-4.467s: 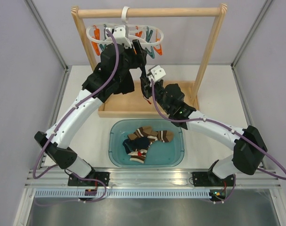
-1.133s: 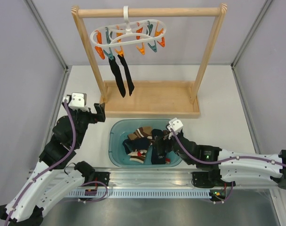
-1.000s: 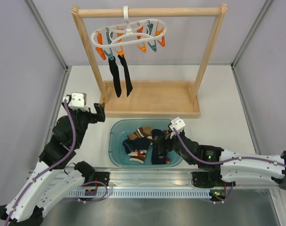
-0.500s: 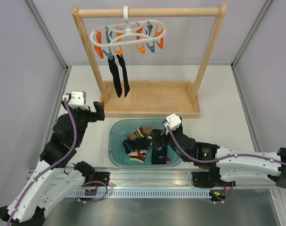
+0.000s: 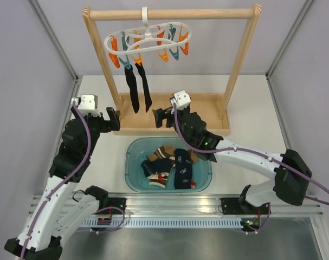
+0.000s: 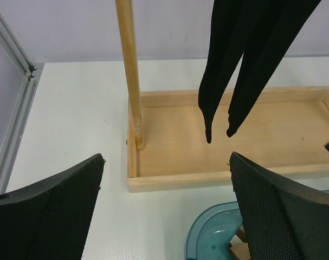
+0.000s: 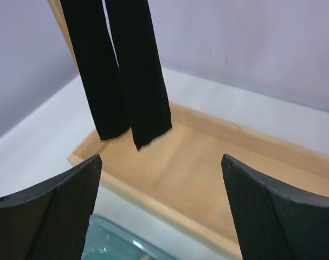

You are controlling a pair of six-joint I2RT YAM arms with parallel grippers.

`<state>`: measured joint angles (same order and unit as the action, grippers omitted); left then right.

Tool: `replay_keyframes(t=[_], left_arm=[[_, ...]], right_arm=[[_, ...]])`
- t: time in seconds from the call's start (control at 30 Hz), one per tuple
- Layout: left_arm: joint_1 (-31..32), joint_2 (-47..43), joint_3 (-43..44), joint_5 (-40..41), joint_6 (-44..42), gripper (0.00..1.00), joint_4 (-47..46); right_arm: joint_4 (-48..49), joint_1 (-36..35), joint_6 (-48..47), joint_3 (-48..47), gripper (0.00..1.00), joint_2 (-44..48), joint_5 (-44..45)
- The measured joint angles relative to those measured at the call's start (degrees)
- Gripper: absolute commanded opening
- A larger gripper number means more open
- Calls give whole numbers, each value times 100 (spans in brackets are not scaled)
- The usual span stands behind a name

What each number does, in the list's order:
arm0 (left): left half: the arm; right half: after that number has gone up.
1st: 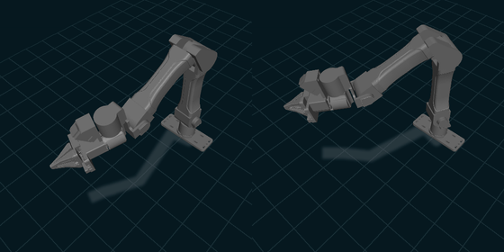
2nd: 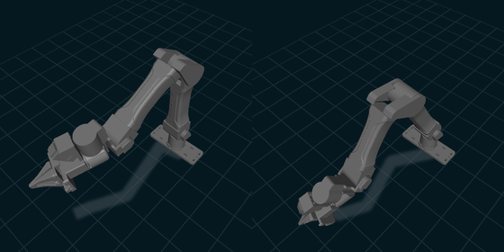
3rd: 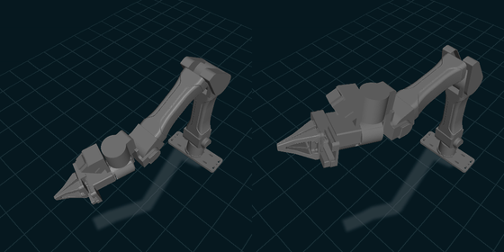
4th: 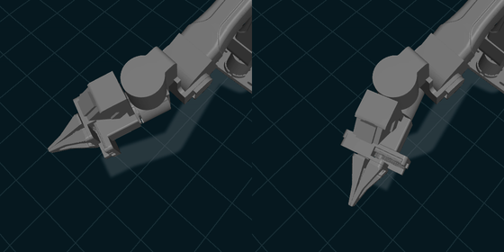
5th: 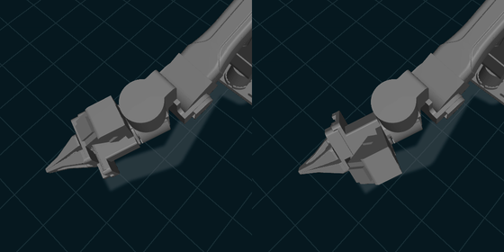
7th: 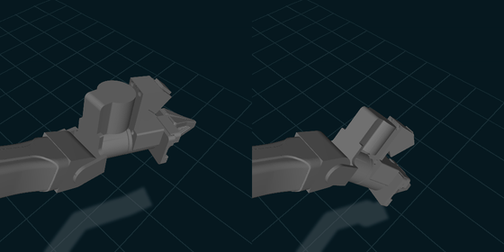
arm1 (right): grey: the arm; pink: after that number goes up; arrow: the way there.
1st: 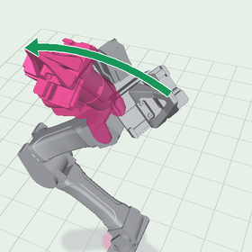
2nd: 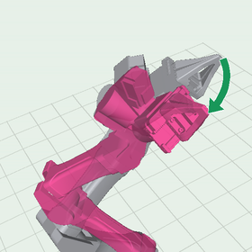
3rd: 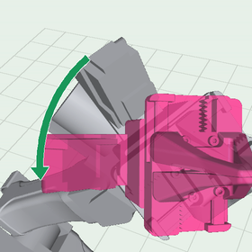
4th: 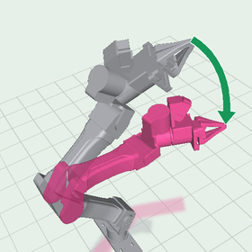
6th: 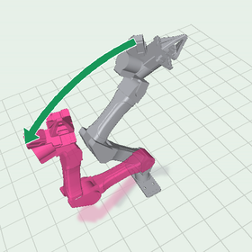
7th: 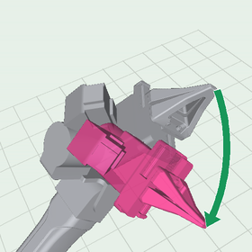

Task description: Remove the socks clipped to the hanger

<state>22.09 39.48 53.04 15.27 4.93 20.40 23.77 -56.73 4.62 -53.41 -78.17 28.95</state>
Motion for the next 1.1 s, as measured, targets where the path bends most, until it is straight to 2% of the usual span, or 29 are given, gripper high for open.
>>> replay_keyframes(t=[0.23,0.57,1.1], left_arm=[[-116,-116,-111,-190,48,100,-74],[-177,-160,-214,-240,81,100,-81],[-214,-238,-245,-374,90,100,-83]], right_arm=[[562,282,-105,-1322,90,-1220,-680],[715,485,-107,-2087,87,-2409,-953],[890,667,-168,-2402,87,-2688,-955]])
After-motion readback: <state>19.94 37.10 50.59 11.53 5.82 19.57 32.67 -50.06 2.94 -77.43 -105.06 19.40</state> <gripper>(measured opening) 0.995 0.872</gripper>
